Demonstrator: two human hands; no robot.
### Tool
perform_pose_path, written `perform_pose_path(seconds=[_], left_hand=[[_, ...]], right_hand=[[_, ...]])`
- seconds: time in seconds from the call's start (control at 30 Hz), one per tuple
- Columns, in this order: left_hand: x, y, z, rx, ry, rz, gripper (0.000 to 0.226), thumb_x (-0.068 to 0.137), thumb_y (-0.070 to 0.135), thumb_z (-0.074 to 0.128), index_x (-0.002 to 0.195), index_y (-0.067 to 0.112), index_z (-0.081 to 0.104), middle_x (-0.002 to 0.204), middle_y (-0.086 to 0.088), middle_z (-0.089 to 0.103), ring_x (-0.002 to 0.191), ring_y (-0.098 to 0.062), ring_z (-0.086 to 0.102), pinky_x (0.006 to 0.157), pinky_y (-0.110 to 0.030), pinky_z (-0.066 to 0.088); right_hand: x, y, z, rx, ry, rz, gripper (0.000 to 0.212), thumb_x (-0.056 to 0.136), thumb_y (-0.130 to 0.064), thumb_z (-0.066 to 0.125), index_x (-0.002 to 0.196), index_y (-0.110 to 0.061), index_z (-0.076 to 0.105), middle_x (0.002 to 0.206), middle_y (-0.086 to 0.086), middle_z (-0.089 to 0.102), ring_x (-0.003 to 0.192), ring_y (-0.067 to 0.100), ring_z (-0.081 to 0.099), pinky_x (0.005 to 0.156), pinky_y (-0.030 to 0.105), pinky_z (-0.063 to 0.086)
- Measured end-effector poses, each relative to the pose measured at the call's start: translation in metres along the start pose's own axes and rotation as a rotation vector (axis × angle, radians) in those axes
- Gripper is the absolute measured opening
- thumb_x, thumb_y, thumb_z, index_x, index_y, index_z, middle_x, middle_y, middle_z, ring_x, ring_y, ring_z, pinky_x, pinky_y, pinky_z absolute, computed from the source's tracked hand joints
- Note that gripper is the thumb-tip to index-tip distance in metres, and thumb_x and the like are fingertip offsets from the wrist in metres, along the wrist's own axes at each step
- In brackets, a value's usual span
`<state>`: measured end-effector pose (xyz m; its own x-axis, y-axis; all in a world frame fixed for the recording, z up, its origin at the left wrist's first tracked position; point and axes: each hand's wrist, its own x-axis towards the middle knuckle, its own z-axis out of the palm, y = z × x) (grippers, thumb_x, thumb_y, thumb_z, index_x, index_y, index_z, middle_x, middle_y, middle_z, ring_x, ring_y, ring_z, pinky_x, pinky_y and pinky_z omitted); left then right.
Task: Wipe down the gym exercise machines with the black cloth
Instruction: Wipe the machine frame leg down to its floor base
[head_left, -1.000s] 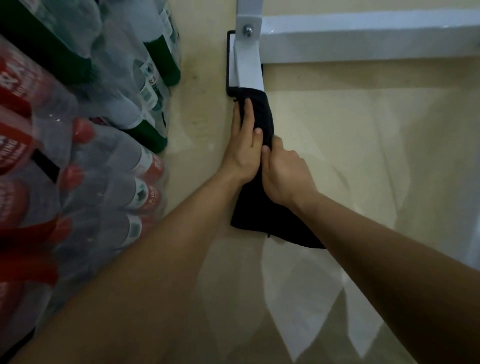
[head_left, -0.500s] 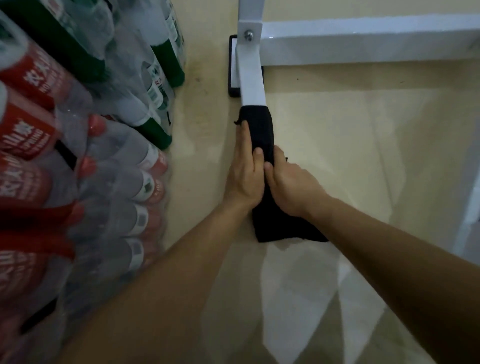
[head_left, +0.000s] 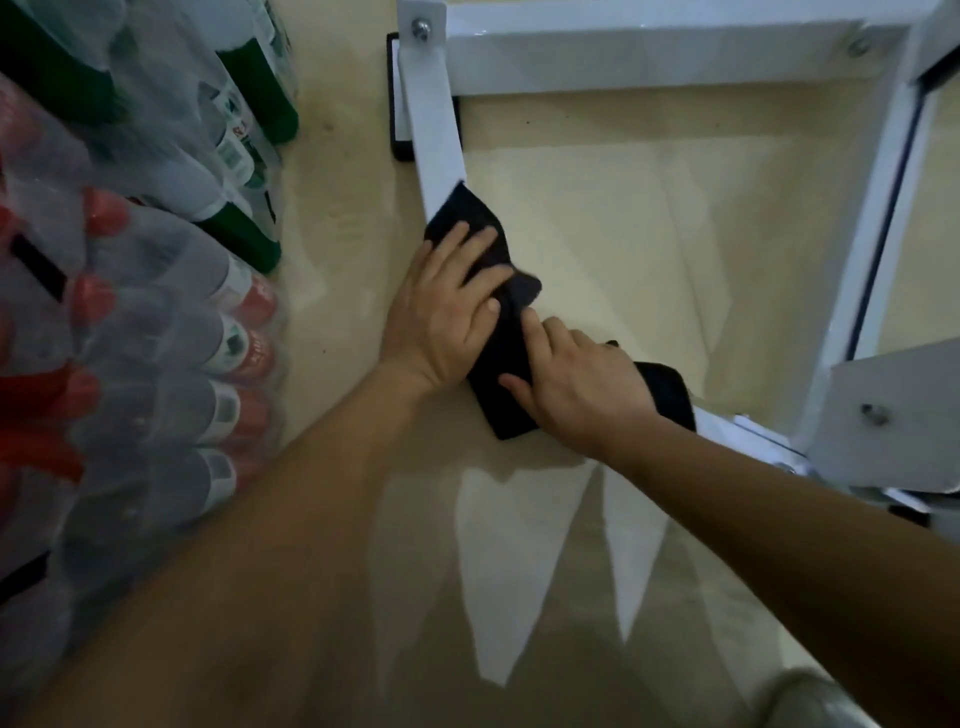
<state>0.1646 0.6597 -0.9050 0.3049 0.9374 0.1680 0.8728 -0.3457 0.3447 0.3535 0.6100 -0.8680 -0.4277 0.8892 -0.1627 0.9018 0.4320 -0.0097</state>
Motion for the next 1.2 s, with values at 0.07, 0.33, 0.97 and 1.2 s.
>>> perform_pose_path(seconds=[0.07,0.33,0.97,1.2], left_hand=[[0.004,-0.011,-0.006,-0.036,-0.055,-0.097,0.054,0.102,0.038,0.029,0.152,0.021,0.039,0.166,-0.008,0.017,0.154,-0.028,0.012,0.123,-0.046,0.020],[-0.041,0.081,0.003,0.117,-0.122,-0.205,0.058,0.104,0.043,0.019,0.157,0.021,0.028,0.167,-0.011,0.011,0.153,-0.040,0.002,0.123,-0.054,0.013],[-0.272,0.235,-0.177,-0.299,-0.429,-0.727,0.015,0.089,0.020,0.065,0.100,0.009,0.068,0.095,-0.010,0.061,0.092,-0.031,0.060,0.070,-0.034,0.044],[-0.319,0.318,-0.299,-0.307,-0.690,-0.796,0.021,0.079,0.018,0.064,0.065,0.009,0.052,0.063,-0.006,0.043,0.055,-0.019,0.042,0.044,-0.031,0.024]], right_hand=[[0.016,-0.013,-0.001,0.057,0.014,0.024,0.072,0.101,-0.059,0.027,0.153,-0.010,0.021,0.125,0.008,0.055,0.095,0.029,0.063,0.056,0.036,0.038],[-0.063,0.041,0.011,0.033,0.047,-0.009,0.066,0.103,-0.048,0.038,0.153,-0.006,0.029,0.130,0.015,0.055,0.103,0.033,0.058,0.083,0.044,0.049],[-0.262,-0.064,-0.156,0.399,-0.624,0.086,0.068,0.086,-0.018,0.067,0.147,-0.029,0.039,0.114,0.002,0.061,0.111,0.026,0.058,0.082,0.035,0.046],[-0.340,-0.093,-0.279,0.285,-0.742,0.050,0.043,0.082,-0.026,0.066,0.124,-0.035,0.063,0.111,-0.002,0.067,0.098,0.020,0.062,0.075,0.033,0.050]])
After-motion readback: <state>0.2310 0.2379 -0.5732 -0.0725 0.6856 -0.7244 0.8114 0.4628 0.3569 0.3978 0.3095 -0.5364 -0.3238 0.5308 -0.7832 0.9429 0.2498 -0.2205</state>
